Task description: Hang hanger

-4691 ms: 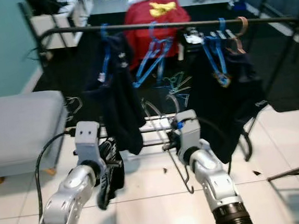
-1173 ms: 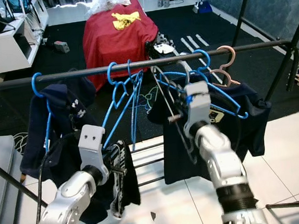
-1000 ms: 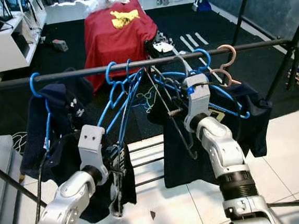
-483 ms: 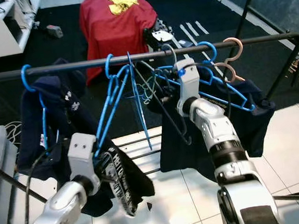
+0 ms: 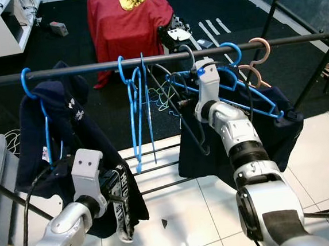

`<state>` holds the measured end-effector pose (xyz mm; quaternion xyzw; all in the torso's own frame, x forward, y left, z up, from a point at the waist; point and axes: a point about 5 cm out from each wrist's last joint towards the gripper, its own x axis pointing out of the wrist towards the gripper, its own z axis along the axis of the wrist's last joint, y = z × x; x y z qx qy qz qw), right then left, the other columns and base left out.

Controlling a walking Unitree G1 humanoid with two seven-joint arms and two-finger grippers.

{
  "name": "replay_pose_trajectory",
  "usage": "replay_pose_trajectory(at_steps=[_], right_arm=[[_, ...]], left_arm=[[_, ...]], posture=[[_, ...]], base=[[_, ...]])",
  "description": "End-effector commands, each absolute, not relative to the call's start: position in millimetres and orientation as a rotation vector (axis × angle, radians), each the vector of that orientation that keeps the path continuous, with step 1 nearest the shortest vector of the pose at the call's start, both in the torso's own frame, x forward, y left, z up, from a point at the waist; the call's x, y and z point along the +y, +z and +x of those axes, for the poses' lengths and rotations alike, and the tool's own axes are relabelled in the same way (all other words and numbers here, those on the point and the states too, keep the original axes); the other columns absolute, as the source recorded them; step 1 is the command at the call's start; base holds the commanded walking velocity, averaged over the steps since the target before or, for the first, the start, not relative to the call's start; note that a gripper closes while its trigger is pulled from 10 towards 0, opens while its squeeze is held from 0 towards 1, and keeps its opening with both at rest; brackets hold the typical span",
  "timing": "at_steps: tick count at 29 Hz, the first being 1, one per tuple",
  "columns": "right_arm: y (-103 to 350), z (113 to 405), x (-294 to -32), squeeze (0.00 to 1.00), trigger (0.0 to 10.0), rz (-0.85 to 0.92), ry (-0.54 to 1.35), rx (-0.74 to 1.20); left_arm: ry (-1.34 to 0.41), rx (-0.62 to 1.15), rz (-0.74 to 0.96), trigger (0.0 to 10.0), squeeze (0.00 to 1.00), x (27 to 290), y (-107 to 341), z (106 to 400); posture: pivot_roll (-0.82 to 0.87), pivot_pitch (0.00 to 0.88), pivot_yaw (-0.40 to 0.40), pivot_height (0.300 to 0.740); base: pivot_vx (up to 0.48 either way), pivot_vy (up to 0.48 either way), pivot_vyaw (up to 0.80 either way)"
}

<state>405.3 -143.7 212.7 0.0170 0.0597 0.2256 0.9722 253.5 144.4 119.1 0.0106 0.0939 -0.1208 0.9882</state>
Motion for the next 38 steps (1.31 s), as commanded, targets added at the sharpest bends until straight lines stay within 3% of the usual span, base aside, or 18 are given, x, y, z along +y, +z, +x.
replay_pose_trajectory(at_steps=[1, 19, 20, 21, 22, 24, 26, 38], right_arm=[[207, 405, -145, 0.00, 10.0, 0.034, 0.456, 0.144], [207, 411, -149, 0.03, 10.0, 0.027, 0.458, 0.168], [206, 411, -150, 0.38, 10.0, 0.023, 0.457, 0.171], [206, 411, -150, 0.38, 10.0, 0.023, 0.457, 0.171], [206, 411, -151, 1.00, 10.0, 0.017, 0.453, 0.174], [206, 412, -152, 1.00, 10.0, 0.002, 0.445, 0.173], [209, 413, -154, 0.00, 10.0, -0.016, 0.425, 0.154], [235, 416, -155, 0.00, 10.0, -0.057, 0.404, 0.015]], left_arm=[[-0.235, 0.207, 0.038, 10.0, 0.00, 148, 117, 249], [-0.232, 0.217, 0.039, 10.0, 0.00, 149, 115, 253], [-0.229, 0.216, 0.037, 10.0, 0.00, 148, 115, 253], [-0.229, 0.216, 0.037, 10.0, 0.00, 148, 115, 253], [-0.227, 0.214, 0.035, 10.0, 0.00, 148, 115, 254], [-0.224, 0.212, 0.033, 10.0, 0.00, 148, 115, 254], [-0.218, 0.207, 0.031, 10.0, 0.00, 148, 115, 256], [-0.208, 0.191, 0.033, 10.0, 0.00, 150, 118, 260]], posture=[[0.06, 0.179, -0.051, 0.740], [0.04, 0.172, -0.051, 0.740], [0.04, 0.165, -0.054, 0.740], [0.04, 0.165, -0.054, 0.740], [0.04, 0.154, -0.057, 0.740], [0.04, 0.148, -0.059, 0.740], [0.04, 0.137, -0.057, 0.740], [0.04, 0.113, -0.056, 0.740]], base=[[0.000, 0.000, 0.00], [0.000, 0.000, 0.00], [0.000, 0.000, 0.00], [0.000, 0.000, 0.00], [0.000, 0.000, 0.00], [0.000, 0.000, 0.00], [0.000, 0.000, 0.00], [0.000, 0.000, 0.00]])
